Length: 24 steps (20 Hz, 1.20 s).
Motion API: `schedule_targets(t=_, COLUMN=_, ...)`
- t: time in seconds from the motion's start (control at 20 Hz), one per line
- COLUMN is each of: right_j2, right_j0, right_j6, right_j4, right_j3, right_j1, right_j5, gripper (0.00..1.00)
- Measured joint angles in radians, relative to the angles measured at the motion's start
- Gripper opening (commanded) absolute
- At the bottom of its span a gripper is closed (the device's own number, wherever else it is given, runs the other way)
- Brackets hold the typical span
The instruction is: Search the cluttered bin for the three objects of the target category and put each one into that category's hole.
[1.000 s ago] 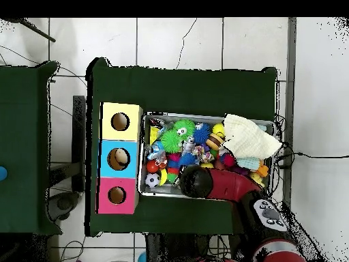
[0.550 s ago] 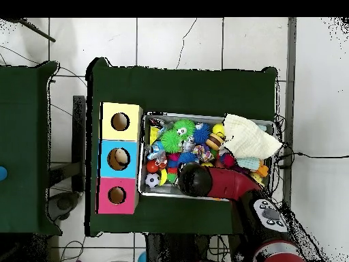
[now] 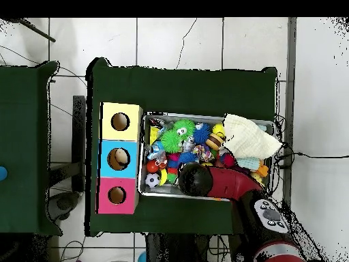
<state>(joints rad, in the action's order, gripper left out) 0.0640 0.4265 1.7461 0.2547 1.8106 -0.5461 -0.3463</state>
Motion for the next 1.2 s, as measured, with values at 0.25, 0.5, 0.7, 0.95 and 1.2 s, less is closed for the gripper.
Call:
schedule_targets(t=0.25, right_j2=0.006, right_j0=0.0, right_j6=0.0, right_j4=-0.015, right_j3=-0.002, right_j1=-0.012, right_j5=-0.03, gripper=0.0)
schedule_targets(t=0.5, right_j2=0.008, right_j0=-0.004, right_j6=0.0, right_j4=-0.045, right_j3=-0.015, right_j1=-0.022, right_j5=-0.086, gripper=0.0)
schedule_targets(t=0.7, right_j2=0.008, right_j0=-0.01, right_j6=0.0, right_j4=-0.059, right_j3=-0.031, right_j1=-0.025, right_j5=-0.111, gripper=0.0)
schedule_targets(t=0.95, right_j2=0.008, right_j0=-0.021, right_j6=0.0, right_j4=-0.079, right_j3=-0.049, right_j1=-0.029, right_j5=-0.114, gripper=0.0)
schedule_targets(t=1.2, right_j2=0.008, right_j0=-0.048, right_j6=0.0, right_j4=-0.08, right_j3=-0.054, right_j1=-0.027, right_j5=-0.108, gripper=0.0)
